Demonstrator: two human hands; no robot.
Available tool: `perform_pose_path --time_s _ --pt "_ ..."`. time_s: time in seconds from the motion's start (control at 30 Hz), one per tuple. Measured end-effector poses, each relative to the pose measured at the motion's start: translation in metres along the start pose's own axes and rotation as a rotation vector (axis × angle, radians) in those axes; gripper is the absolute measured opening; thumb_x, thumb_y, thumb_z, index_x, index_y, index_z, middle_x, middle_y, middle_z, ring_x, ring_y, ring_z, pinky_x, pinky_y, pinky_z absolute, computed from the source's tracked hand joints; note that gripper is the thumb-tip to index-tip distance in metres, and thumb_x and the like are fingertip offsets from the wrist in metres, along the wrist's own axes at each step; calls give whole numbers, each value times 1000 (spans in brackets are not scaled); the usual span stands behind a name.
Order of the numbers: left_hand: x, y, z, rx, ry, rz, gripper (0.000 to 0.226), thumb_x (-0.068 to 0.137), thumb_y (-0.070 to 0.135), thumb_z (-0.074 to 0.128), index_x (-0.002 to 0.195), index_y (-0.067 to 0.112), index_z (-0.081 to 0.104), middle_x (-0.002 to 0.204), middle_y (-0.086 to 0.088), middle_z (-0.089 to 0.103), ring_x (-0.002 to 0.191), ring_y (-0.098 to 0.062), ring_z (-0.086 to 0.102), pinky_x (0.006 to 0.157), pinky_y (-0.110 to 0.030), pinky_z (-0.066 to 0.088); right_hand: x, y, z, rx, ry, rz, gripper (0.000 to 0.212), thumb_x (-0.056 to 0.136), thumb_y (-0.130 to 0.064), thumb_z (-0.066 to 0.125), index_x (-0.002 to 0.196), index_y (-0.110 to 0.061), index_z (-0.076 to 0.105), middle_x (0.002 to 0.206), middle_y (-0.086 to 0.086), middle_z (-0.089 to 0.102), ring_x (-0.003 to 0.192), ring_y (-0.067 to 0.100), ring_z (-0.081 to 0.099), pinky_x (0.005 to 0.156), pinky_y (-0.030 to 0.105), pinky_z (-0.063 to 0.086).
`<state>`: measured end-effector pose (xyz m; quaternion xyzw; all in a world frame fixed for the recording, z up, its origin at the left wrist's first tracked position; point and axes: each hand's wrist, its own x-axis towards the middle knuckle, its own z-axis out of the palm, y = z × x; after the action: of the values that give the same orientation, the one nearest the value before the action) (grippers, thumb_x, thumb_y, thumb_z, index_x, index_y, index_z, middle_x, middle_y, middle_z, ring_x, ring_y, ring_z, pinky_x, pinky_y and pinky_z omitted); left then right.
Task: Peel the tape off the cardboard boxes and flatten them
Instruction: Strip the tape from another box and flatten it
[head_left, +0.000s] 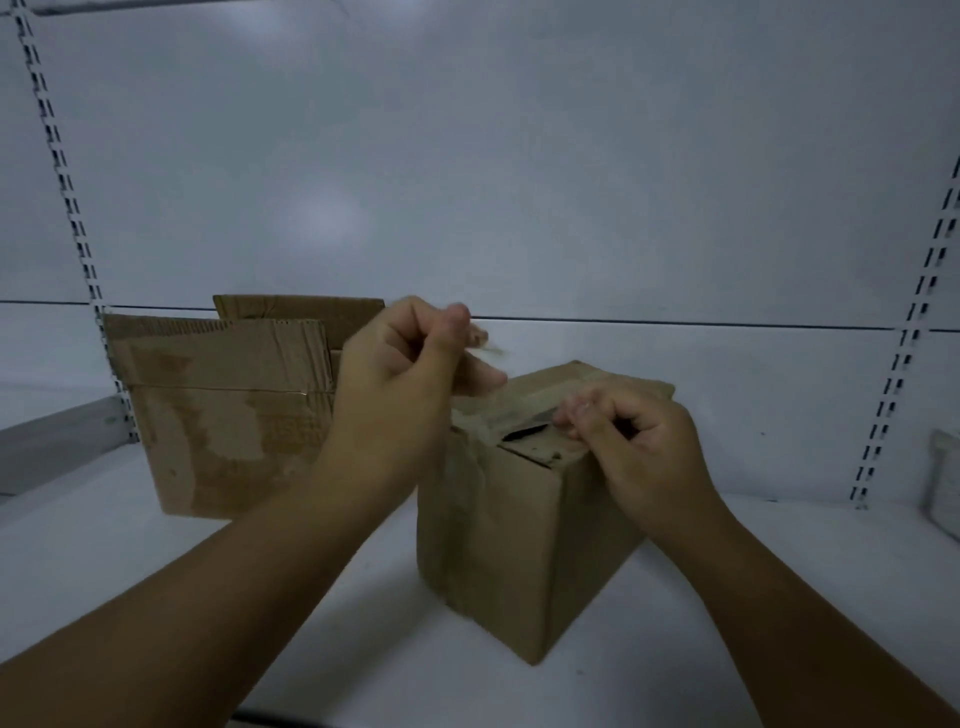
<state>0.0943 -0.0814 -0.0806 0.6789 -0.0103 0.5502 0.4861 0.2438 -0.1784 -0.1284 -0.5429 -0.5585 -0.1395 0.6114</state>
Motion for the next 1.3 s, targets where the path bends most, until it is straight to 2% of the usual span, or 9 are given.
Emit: perform_pose_path --time_s 0.1,0.27,0.4,0.5,0.6,0.77,0.83,1.03,1.3 --pt "11 -3 -6 -42 78 -56 26 86 35 54 68 18 61 66 2 70 61 -11 69 57 -21 54 4 3 -8 48 32 81 43 84 -19 58 53 10 49 59 25 59 58 11 60 65 13 46" --pt "9 -23 -18 -70 28 -196 31 93 39 48 76 28 71 83 -1 74 82 -19 72 65 -22 55 7 11 -12 -5 47 152 39 86 -1 59 50 6 47 58 20 60 54 6 58 62 25 48" --pt "-16 -34 -28 -59 6 -158 50 83 61 37 114 30 60 106 0 71 104 -13 66 83 -21 53 5 12 -7 -35 72 87 39 87 -11 60 54 7 53 60 7 64 59 3 60 66 21 49" --pt "-49 -42 -25 63 129 -133 51 86 63 30 107 27 60 103 6 68 101 -7 64 86 -21 52 0 9 -4 -114 130 -11 46 85 -32 52 59 5 61 65 -5 65 68 0 62 68 11 46" --pt "-76 -54 -19 197 272 -144 43 89 55 28 88 26 60 87 11 64 86 -3 61 74 -13 48 -4 6 -3 -198 167 -53 47 90 -37 47 67 -1 66 67 0 66 69 11 60 69 28 48" --pt "-85 -60 -12 326 13 -167 24 79 53 54 87 31 57 86 11 59 82 -1 56 68 -14 47 -11 -9 6 -268 27 -216 50 92 -52 38 92 -13 69 90 -3 65 90 13 59 83 34 46" --pt "-86 -63 -11 427 -23 -161 37 69 60 66 92 36 49 97 14 54 89 2 52 73 -12 46 -13 -14 8 -295 -61 -249 59 87 -61 39 91 -10 70 95 -1 63 94 18 59 86 39 45" --pt "-81 -67 -18 527 -102 -63 44 64 42 80 89 41 44 97 16 49 90 3 48 72 -8 41 -14 -21 6 -228 -98 -125 29 73 -39 59 86 -15 70 93 -6 59 95 16 57 87 47 46" --pt "-49 -59 -41 878 -362 437 35 78 43 65 86 8 64 86 -3 60 77 -15 53 62 -32 47 -14 -17 9 -175 -50 -146 27 75 -32 58 77 -9 72 81 -3 63 82 9 57 80 38 47"
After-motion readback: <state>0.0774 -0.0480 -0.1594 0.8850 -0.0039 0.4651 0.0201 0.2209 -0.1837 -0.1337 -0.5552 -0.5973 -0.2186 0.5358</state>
